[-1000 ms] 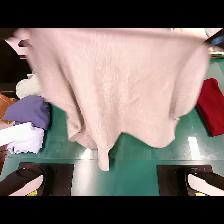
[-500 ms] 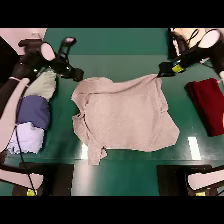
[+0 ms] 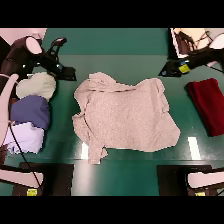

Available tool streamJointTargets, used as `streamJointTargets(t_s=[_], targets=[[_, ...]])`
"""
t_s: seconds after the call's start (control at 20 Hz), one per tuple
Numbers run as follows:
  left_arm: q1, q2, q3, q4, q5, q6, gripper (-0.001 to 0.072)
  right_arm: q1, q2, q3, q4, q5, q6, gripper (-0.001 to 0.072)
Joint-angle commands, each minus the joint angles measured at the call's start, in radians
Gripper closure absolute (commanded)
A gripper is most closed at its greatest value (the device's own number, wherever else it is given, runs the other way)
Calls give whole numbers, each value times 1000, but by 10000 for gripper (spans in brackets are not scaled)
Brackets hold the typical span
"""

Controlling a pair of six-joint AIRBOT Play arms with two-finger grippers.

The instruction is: Fold the shirts.

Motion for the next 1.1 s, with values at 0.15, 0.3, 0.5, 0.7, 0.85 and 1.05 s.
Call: streamJointTargets(t_s=[0.15, 0.3, 0.5, 0.7, 0.85, 1.05], targets=[[40, 318, -542, -69, 36, -8, 262, -89, 335, -341, 70, -26, -51, 351], [40, 444, -821, -142, 114, -31, 262, -89, 440, -451, 70, -79, -51, 351], [40, 484, -990, -239, 181, -24, 282, -89, 505, -521, 70, -100, -51, 351], [40, 483, -1040, -346, 270, 17, 281, -87, 508, -523, 71, -91, -51, 351], [-6, 483, -1041, -356, 323, 20, 281, -87, 508, -523, 71, -88, -51, 351], [-56, 483, -1041, -352, 343, -8, 282, -88, 508, -523, 69, -63, -51, 351]])
